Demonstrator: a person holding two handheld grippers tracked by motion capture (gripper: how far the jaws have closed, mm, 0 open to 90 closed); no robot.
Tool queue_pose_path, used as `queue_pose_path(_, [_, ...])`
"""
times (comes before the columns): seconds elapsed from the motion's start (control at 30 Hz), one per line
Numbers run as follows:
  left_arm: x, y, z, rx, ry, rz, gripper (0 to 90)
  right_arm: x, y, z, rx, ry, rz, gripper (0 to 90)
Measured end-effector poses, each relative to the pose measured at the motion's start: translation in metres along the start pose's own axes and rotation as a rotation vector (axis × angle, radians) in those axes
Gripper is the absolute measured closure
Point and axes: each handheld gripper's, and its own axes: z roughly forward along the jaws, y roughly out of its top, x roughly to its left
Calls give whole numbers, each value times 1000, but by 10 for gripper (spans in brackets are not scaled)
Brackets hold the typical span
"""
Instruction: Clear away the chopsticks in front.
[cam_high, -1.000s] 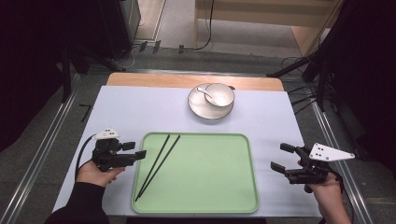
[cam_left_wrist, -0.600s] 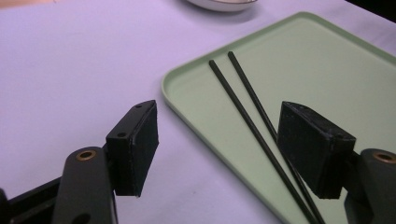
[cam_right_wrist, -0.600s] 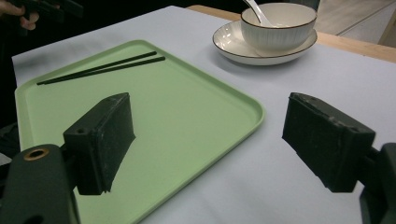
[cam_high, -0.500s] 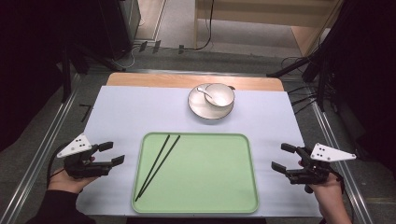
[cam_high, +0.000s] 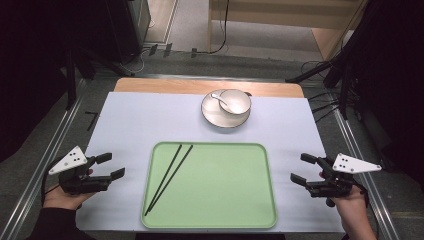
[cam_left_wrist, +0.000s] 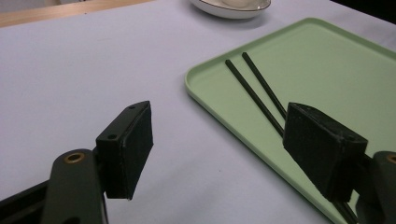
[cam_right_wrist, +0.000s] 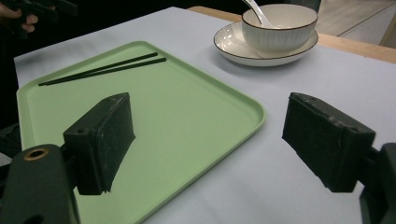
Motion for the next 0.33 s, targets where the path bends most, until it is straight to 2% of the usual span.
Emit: queue_pose_path(0.33, [0, 0, 1, 9, -6, -6, 243, -1, 0, 0, 2, -2, -2, 169])
